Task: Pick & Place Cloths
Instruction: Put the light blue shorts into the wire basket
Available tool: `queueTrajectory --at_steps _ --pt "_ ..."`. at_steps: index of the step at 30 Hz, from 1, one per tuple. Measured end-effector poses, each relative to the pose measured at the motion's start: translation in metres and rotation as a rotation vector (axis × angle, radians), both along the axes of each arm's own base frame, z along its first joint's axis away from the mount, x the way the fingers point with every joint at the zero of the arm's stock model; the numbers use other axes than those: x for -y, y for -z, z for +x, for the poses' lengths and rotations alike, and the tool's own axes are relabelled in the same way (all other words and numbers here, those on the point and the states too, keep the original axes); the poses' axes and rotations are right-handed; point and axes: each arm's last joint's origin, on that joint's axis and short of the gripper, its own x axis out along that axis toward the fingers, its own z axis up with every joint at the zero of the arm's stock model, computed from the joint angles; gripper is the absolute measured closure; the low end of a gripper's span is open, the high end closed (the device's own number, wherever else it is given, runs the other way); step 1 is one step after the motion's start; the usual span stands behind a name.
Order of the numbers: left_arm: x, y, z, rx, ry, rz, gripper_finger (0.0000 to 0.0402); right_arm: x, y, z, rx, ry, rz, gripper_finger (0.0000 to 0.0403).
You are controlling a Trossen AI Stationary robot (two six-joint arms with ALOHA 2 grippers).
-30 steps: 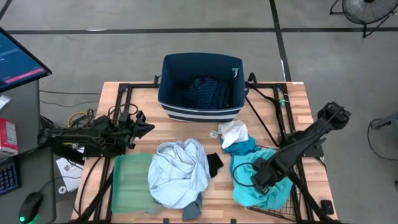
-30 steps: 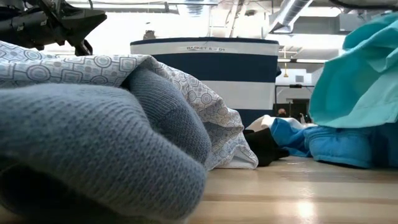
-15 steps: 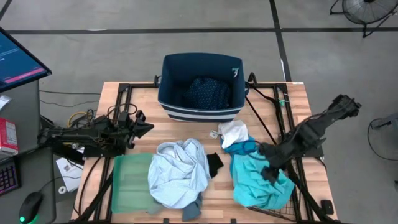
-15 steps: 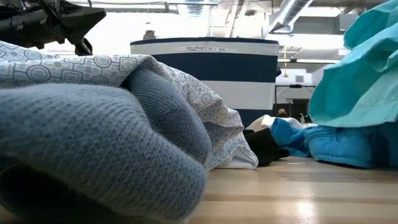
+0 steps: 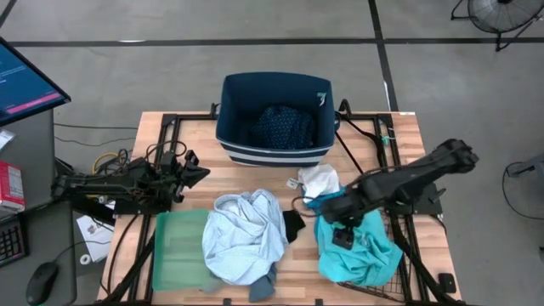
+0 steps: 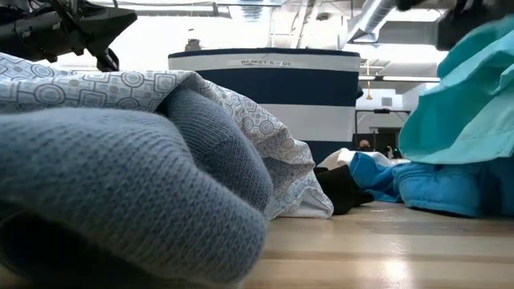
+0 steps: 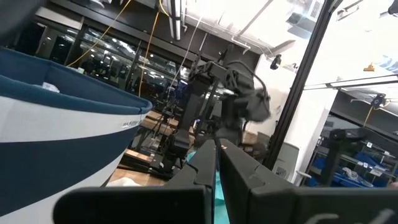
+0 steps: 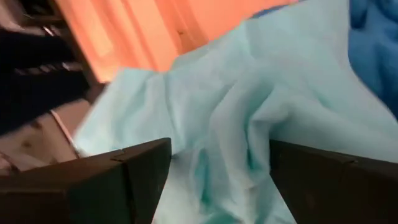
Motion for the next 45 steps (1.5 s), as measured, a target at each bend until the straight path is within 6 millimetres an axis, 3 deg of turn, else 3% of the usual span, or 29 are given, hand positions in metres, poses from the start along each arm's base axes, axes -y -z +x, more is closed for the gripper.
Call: queueTrajectory --at_steps 7,12,15,18,20,22,25,30,36,40,45 --pt "0.0 0.0 0.0 0.001 0.0 0.0 0.0399 -0.001 0.04 0.028 -0.068 -0.166 0.003 0.0148" --pt "0.0 0.0 0.0 0.001 0.0 0.0 0.0399 -0.002 0.064 0.035 -0.186 -0.158 -0.025 0.0154" --pt "0.0 0.0 0.0 0.002 0.0 0.0 0.0399 -0.002 0.067 0.036 -0.231 -0.153 -0.042 0.0193" --pt "0.0 0.0 0.0 0.003 0.0 0.0 0.0399 -0.004 0.063 0.034 -0.259 -0.154 -0.058 0.0282" --pt "0.0 0.0 0.0 0.005 0.0 0.0 0.0399 -0.004 0.056 0.034 -0.255 -0.154 -0.057 0.0356" --pt "0.0 -0.001 0.0 0.007 -0.001 0.0 0.0399 -0.003 0.048 0.033 -0.254 -0.145 -0.061 0.0385" --pt "0.0 -0.001 0.0 0.008 -0.001 0.0 0.0399 -0.001 0.028 0.031 -0.231 -0.123 -0.078 0.0394" --pt "0.0 -0.001 0.0 0.008 -0.002 -0.001 0.0399 0.003 -0.029 0.018 -0.138 -0.033 -0.106 0.0398" --pt "0.0 -0.001 0.0 0.008 -0.002 -0.001 0.0399 0.013 -0.098 -0.026 -0.026 0.172 -0.164 0.04" --pt "0.0 -0.001 0.0 0.008 -0.003 -0.001 0.0399 0.013 -0.122 -0.061 0.05 0.328 -0.102 0.0401" --pt "0.0 -0.001 0.0 0.006 -0.003 -0.001 0.0399 0.003 -0.127 -0.09 0.036 0.451 -0.04 0.0402"
